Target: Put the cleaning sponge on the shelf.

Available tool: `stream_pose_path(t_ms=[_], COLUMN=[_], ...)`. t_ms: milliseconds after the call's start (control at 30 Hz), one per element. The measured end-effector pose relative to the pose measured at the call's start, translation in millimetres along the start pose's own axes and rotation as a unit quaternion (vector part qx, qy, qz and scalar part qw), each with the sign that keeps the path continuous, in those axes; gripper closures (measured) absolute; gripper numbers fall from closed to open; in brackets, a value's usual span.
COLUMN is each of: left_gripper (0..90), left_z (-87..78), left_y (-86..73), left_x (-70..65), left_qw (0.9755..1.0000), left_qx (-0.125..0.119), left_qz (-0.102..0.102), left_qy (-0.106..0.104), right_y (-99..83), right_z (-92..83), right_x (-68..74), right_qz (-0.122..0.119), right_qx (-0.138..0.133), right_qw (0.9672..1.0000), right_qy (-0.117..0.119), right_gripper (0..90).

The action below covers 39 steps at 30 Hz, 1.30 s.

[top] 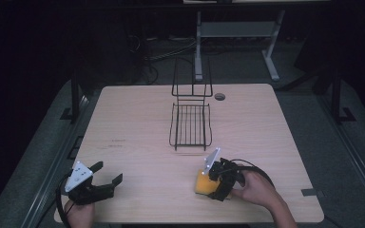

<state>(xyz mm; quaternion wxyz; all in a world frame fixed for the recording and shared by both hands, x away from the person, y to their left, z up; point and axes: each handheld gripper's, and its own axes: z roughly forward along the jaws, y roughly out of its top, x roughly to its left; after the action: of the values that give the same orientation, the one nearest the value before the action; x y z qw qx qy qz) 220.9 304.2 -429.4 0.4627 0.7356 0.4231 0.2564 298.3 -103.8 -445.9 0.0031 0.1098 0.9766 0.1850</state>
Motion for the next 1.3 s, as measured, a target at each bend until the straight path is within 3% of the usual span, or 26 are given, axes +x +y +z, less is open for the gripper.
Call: stream_pose_path(t_ms=[567,600,900,1300], left_gripper=[12.8,12.8,12.8,12.8], left_z=[-1.2,-1.1,-1.5,-1.8], left_y=[0.1,0.1,0.2,0.3], left_x=[0.2,0.2,0.6,0.5], left_qw=[1.0,1.0,1.0,1.0], left_qx=[-0.002,-0.001,-0.004,-0.005], left_qz=[-0.003,-0.002,-0.001,-0.001], left_qy=[0.001,0.0,0.002,0.001], right_y=[0.9,1.2,1.3,17.7], right_z=[3.9,3.9,1.9,-10.8], right_x=[0.4,0.8,0.7,-4.0], right_qz=[-0.003,-0.005,-0.006,-0.035], right_qx=[0.011,0.011,0.009,0.015], right_qw=[0.9999,0.9999,0.9999,0.9992], right_qy=[-0.006,-0.004,-0.009,-0.011], right_gripper=[16.1,19.7,21.4,21.6])
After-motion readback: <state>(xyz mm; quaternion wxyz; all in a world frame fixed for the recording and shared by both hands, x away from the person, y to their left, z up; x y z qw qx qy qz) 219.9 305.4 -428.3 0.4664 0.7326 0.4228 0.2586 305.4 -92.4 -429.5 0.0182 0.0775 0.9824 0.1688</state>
